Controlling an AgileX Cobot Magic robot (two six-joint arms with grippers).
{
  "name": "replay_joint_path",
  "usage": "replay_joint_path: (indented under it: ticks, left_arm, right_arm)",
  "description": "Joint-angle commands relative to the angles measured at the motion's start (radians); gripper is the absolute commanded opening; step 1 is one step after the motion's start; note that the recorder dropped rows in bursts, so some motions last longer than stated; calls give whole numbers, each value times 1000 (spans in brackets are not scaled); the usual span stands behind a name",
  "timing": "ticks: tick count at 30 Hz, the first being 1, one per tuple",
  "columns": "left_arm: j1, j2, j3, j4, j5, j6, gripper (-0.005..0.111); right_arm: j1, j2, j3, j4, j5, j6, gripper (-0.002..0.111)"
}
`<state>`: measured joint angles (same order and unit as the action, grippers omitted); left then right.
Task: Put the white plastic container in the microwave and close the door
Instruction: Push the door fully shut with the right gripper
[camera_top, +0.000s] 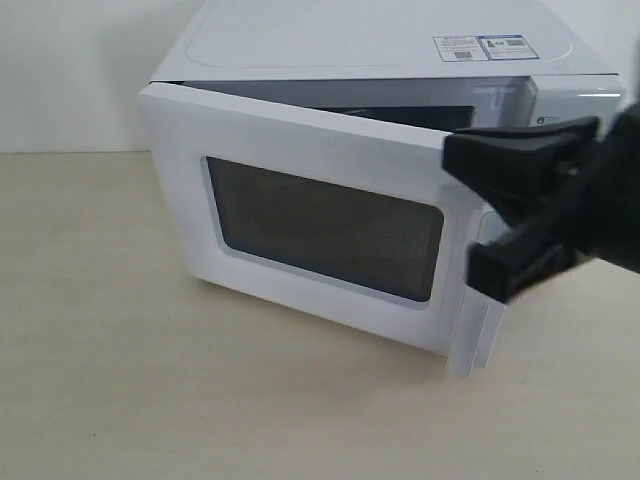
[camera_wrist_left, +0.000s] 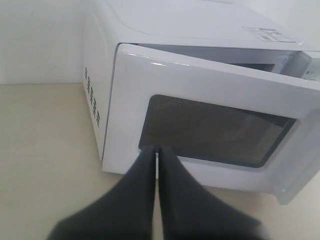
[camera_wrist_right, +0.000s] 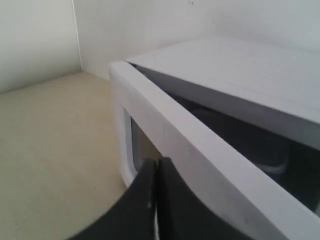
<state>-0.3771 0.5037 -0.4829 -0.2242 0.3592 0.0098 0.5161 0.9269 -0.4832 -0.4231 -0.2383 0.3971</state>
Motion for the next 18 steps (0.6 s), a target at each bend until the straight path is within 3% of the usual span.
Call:
replay_joint_path:
  ticks: [1, 11, 18]
  left_arm:
    - [-5, -8, 4, 5, -2, -10, 4]
    - [-5, -8, 4, 47, -2, -10, 4]
    - [-5, -8, 4, 81, -2, -10, 4]
  right_arm:
    - [56, 188, -146, 78, 134, -15, 0]
    - [56, 439, -348, 167, 296, -11, 0]
    - [-54, 457, -370, 167, 302, 7, 0]
